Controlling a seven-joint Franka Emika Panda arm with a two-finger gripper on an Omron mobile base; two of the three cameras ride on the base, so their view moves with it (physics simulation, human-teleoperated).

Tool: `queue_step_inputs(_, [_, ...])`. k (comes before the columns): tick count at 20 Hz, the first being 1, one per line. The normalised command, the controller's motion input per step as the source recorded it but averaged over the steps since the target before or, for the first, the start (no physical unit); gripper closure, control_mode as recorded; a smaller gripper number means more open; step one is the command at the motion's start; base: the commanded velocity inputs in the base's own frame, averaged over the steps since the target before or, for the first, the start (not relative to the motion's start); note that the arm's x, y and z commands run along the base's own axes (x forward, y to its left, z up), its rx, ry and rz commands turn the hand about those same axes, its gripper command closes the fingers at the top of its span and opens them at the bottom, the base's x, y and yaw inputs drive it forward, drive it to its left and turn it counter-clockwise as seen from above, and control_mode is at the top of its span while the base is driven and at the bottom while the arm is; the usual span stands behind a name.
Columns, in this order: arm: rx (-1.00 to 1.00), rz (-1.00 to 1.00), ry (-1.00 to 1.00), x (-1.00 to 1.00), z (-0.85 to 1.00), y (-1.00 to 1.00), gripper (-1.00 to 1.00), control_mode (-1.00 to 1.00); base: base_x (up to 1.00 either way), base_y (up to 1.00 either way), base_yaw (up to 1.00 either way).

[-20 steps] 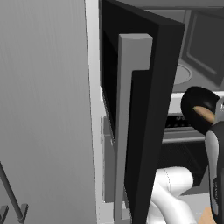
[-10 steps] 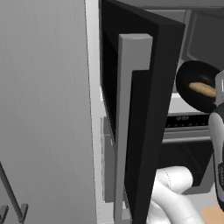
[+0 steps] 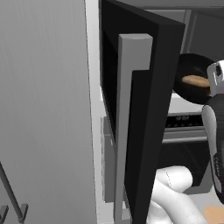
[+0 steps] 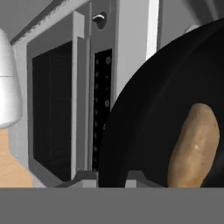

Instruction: Pick the sweet potato from the sink and place it in the bowl. Then pick the bowl and place it in the microwave. Then close the microwave door and press the start button.

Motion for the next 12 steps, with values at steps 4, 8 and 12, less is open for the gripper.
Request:
queue_step_inputs(4, [-0.09,0.00,-0.04,0.78,0.00,0.04,1.00,-1.00,0.00,0.00,0.00])
queue_step_inputs(8, [-0.04,0.02,0.00,0.72,0.00,0.00,1.00,-1.00,0.00,0.00,0.00])
queue_step_inputs(12, [-0.04,0.08,0.02,0.53,0.01,0.00,1.00,-1.00,0.00,0.00,0.00])
